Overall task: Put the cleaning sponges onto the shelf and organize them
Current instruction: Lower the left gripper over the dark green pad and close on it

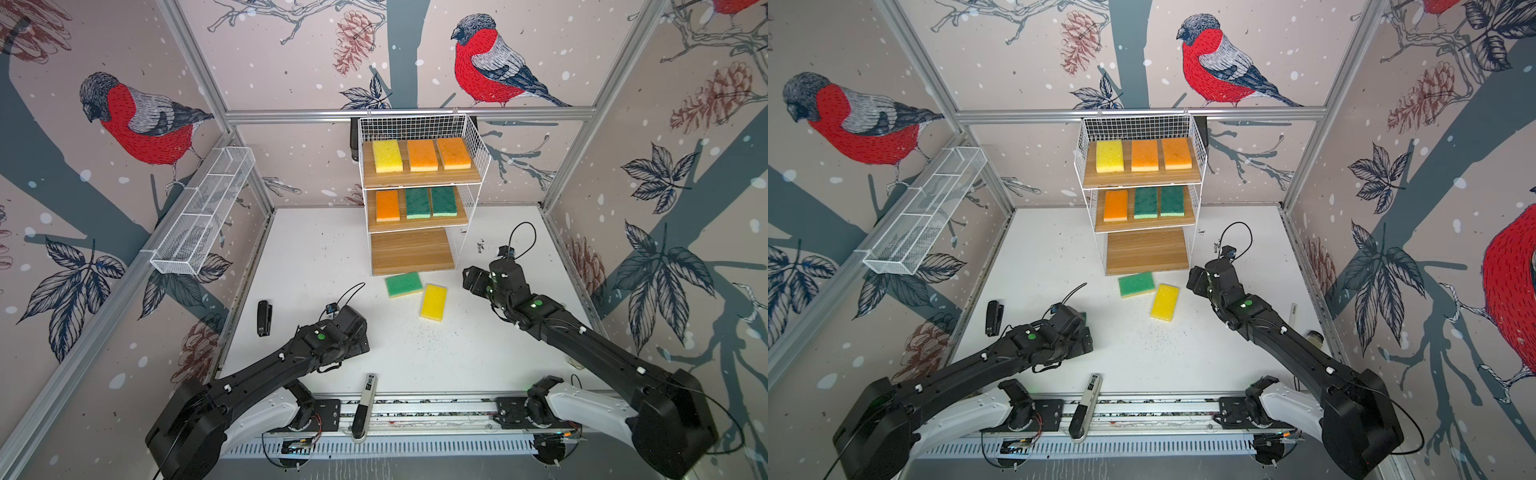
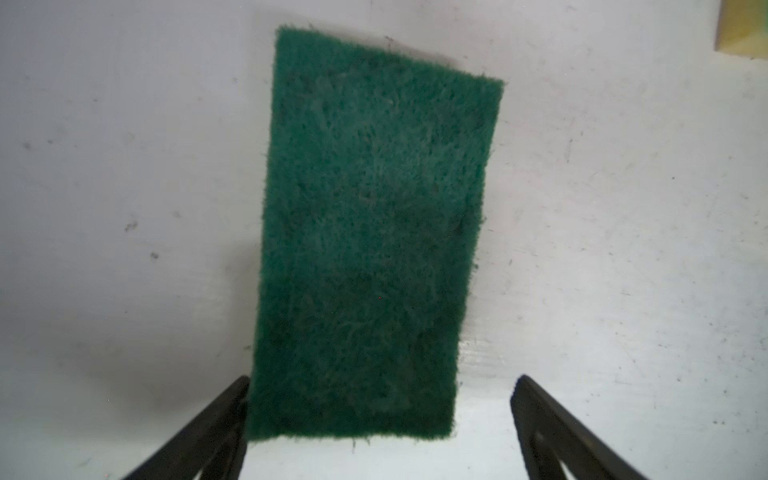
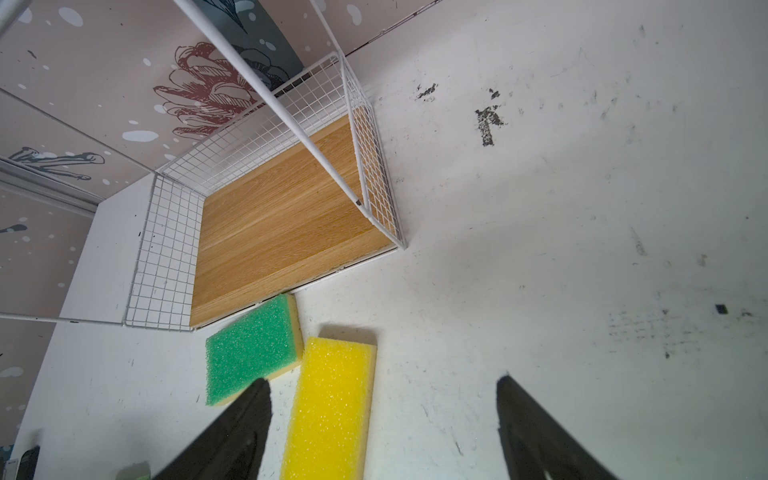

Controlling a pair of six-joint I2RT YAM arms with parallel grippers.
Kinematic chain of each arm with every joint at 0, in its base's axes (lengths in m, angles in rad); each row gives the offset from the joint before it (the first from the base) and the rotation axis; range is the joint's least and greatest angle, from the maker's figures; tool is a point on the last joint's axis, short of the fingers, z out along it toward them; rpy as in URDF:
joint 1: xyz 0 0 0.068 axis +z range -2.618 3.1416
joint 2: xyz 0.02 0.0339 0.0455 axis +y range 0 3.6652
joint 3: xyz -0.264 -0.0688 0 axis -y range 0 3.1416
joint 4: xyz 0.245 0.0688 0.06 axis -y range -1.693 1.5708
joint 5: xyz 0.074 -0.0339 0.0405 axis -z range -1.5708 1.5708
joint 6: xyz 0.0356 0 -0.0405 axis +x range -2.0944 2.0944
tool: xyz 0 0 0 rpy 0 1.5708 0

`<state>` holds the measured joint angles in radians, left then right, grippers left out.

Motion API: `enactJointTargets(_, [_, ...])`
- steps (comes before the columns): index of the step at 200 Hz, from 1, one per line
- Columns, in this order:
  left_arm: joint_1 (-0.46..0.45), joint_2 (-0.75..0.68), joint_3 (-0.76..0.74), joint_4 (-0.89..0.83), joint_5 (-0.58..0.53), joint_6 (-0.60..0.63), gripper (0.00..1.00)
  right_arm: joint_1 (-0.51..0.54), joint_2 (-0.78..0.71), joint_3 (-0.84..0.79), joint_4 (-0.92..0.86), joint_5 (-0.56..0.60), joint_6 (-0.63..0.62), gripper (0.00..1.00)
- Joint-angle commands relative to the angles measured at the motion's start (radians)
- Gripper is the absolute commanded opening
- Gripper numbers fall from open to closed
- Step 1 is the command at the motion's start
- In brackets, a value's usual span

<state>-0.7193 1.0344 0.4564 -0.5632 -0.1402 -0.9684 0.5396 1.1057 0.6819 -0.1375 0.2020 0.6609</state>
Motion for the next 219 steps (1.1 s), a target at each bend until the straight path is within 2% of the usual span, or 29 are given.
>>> enactJointTargets(1, [-0.006, 0.036, 0.007, 0.024, -0.022, -0.005, 0.95, -0.014, 0.000, -0.009, 0.029, -0.027, 0.009, 0.85])
enactJointTargets(62, [-0.012, 0.034, 0.016, 0.030, -0.094, -0.008, 0.92, -0.026, -0.002, -0.018, 0.026, -0.036, 0.015, 0.86])
enactJointTargets(136, [-0.071, 0.138, 0.028, 0.018, -0.155, -0.046, 0.87, -0.036, -0.008, -0.036, 0.033, -0.046, 0.014, 0.86])
enactJointTargets(184, [-0.073, 0.162, 0.013, 0.038, -0.185, -0.054, 0.86, -0.046, -0.016, -0.049, 0.032, -0.061, 0.008, 0.86])
enactJointTargets(219, [-0.074, 0.197, 0.001, 0.061, -0.176, -0.049, 0.78, -0.053, -0.042, -0.056, 0.028, -0.063, 0.007, 0.86])
